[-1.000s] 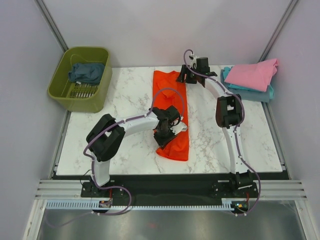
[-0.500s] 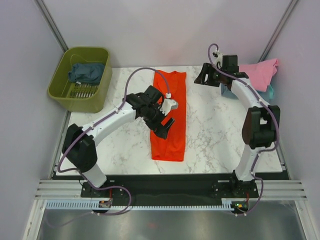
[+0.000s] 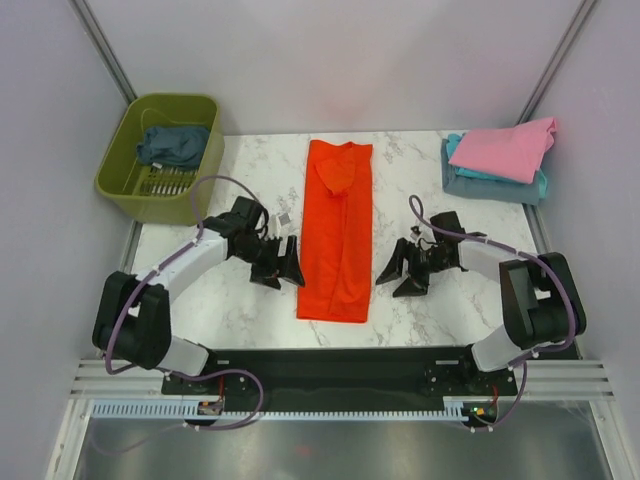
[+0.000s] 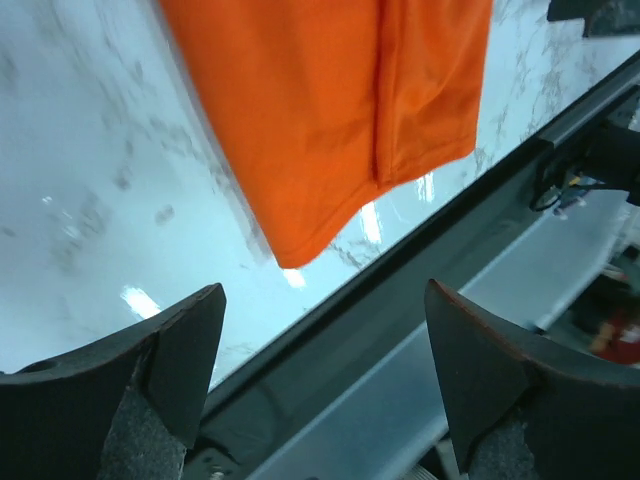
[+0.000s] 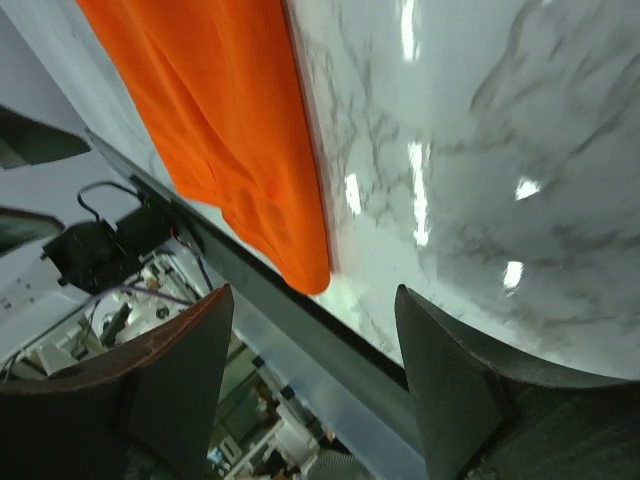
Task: Fold and stack the t-shirts
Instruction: Fold the tshirt
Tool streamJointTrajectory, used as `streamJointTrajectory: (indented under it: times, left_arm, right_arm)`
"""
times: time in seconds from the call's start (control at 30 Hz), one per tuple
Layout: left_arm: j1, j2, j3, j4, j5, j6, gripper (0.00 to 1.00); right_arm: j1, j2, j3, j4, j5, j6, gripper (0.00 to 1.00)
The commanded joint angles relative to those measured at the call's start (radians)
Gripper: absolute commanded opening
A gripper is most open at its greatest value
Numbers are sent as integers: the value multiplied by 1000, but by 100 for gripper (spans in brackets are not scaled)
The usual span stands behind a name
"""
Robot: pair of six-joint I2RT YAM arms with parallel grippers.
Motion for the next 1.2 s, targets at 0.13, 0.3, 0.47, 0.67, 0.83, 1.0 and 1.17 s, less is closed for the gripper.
streamJointTrajectory:
  times: [0.13, 0.3, 0.47, 0.67, 0.83, 1.0, 1.17]
  left_arm:
    - [3, 42, -159, 186, 182, -317, 78]
    - [3, 115, -169, 218, 190, -350, 75]
    - [14, 163, -167, 197, 151, -353, 74]
    - [38, 162, -208, 192, 115, -361, 73]
    - [37, 180, -245, 166, 40, -373, 62]
    - [37, 208, -258, 175, 49, -385, 55]
    - [35, 234, -259, 180, 51, -384, 53]
  right_arm:
    - [129, -128, -157, 82, -83, 139, 73]
    - [184, -109, -180, 88, -75, 148, 69]
    - [201, -37, -160, 81, -49, 139, 67]
    - [207, 7, -139, 93, -18, 134, 64]
    - [209, 36, -120, 104, -6, 133, 63]
    - [212, 51, -108, 119, -6, 136, 59]
    - [218, 57, -133, 150, -12, 151, 56]
